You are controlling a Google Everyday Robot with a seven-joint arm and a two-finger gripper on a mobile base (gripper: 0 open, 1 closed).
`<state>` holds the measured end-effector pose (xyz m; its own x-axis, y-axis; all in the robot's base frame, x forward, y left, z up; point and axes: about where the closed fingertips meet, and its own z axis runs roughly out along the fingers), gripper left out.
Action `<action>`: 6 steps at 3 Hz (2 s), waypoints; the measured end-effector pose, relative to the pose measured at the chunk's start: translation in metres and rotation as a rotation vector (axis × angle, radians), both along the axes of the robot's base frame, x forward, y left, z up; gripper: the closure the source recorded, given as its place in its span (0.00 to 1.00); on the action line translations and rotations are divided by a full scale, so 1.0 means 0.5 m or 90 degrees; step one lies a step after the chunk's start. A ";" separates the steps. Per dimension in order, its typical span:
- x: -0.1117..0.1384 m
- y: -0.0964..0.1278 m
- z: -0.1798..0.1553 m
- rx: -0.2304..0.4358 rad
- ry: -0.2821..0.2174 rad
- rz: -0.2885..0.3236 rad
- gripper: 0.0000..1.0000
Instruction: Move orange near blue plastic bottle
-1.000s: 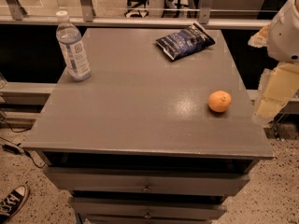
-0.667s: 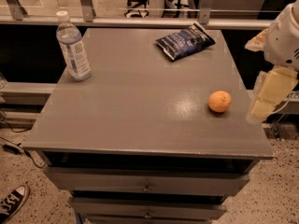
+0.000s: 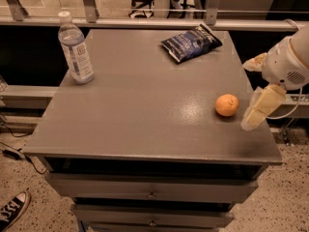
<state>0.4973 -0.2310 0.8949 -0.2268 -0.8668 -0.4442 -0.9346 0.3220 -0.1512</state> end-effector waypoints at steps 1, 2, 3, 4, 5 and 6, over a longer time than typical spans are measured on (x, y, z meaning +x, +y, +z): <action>0.016 0.002 -0.047 0.033 0.003 0.012 0.00; 0.027 0.023 -0.084 0.067 0.009 0.017 0.02; 0.032 0.040 -0.098 0.081 0.015 0.015 0.23; 0.035 0.049 -0.105 0.091 0.025 0.006 0.47; 0.040 0.054 -0.099 0.096 0.027 0.000 0.72; 0.057 0.060 -0.062 0.104 0.016 0.003 0.95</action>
Offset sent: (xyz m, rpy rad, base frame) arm 0.0172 0.0135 -0.0571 0.1481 0.0180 0.0288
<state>0.5255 -0.2010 0.8640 -0.2360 -0.7843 -0.5737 -0.9387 0.3367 -0.0742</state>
